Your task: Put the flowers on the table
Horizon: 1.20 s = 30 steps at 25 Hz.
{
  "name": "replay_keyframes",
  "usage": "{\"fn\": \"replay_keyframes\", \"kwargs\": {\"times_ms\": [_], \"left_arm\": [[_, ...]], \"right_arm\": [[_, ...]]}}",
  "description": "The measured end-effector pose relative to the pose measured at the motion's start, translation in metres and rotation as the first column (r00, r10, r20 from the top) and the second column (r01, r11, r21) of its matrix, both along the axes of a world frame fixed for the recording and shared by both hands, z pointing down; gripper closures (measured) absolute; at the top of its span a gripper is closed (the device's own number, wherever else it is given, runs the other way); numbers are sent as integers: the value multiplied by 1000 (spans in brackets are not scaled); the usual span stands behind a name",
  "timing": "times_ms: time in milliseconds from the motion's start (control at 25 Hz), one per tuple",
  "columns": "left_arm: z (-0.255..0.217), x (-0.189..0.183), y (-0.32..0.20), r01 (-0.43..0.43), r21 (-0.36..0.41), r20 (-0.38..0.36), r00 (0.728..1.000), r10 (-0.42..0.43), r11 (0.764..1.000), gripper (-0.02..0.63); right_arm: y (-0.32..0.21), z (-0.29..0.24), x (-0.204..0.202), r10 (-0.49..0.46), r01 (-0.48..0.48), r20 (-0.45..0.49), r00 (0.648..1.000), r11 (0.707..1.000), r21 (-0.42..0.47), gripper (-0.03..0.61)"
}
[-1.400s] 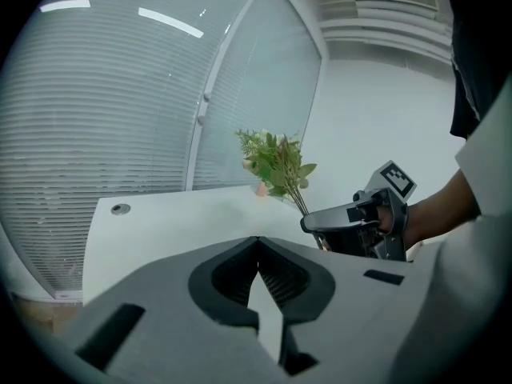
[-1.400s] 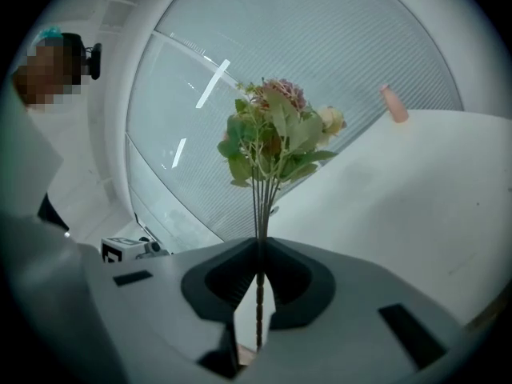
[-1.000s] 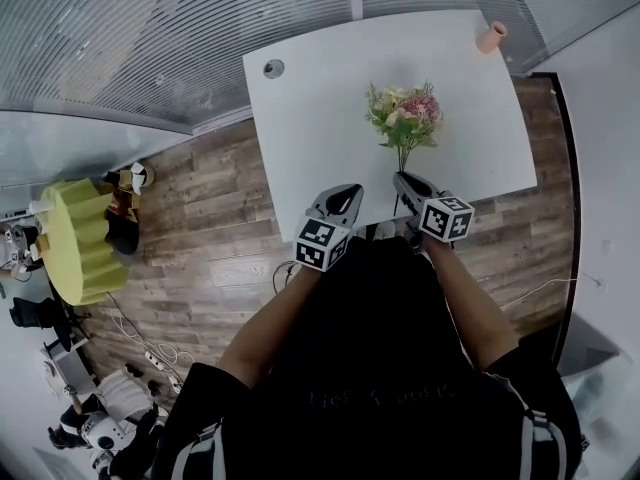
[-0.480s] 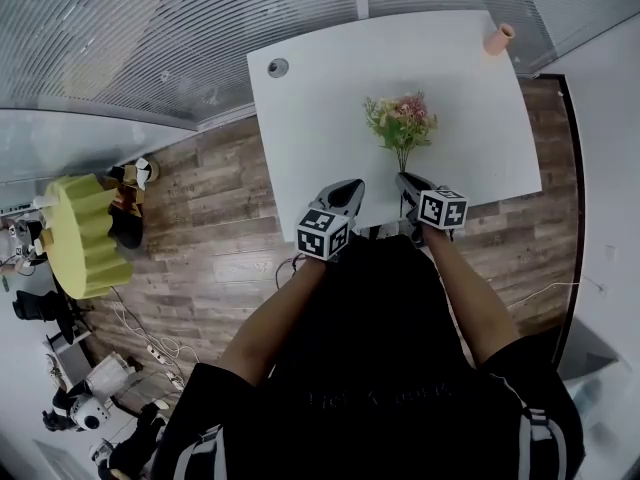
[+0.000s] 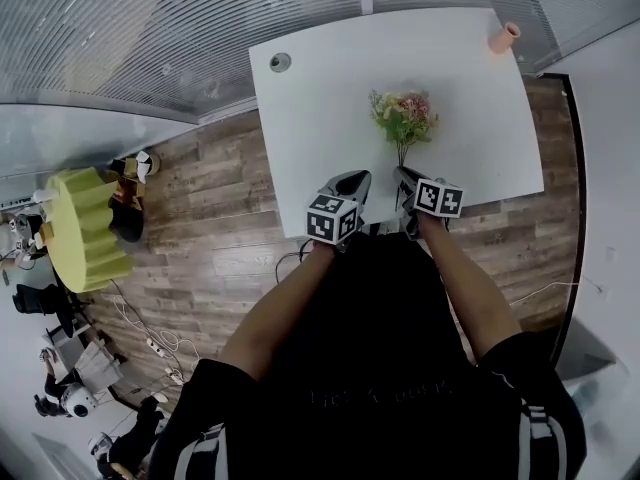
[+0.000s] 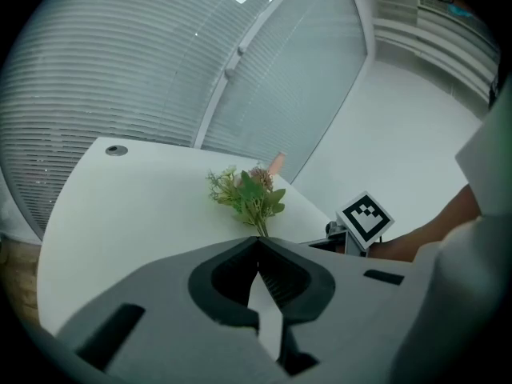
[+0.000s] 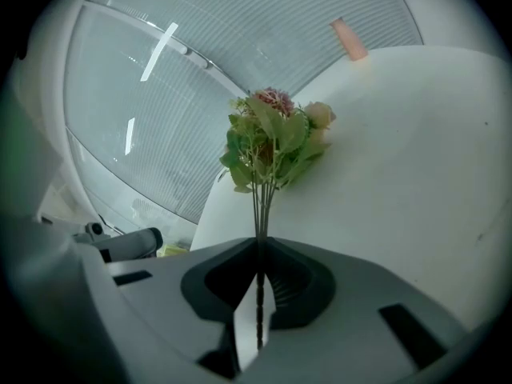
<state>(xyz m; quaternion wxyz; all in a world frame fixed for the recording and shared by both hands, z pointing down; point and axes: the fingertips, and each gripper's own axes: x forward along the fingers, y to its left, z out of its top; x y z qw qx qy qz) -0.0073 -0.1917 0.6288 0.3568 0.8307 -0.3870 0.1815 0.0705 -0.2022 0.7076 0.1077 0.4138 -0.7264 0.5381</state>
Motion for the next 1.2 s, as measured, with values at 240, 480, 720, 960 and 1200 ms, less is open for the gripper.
{"fn": "replay_keyframes", "kwargs": {"times_ms": [240,480,720,960,1200], "left_arm": [[6,8,3,-25,-11,7,1000,26,1000,595],[12,10,1,-15,-29,-2,1000,15,999,596],[13,12,4,-20,-29,5,1000,20,999,596],[10,19,8,-39,-6,-4,999,39,999,595],[-13,29,12,-47,41,-46,998,49,998,595]], "right_arm": [[-1,7,2,14,-14,-31,999,1000,-25,531],[-1,11,2,4,-8,-76,997,999,-40,531],[0,5,7,13,-15,-125,992,1000,-14,523],[4,-1,21,10,-8,-163,987,1000,16,477],[9,-37,16,-58,79,-146,988,986,145,538]]}}
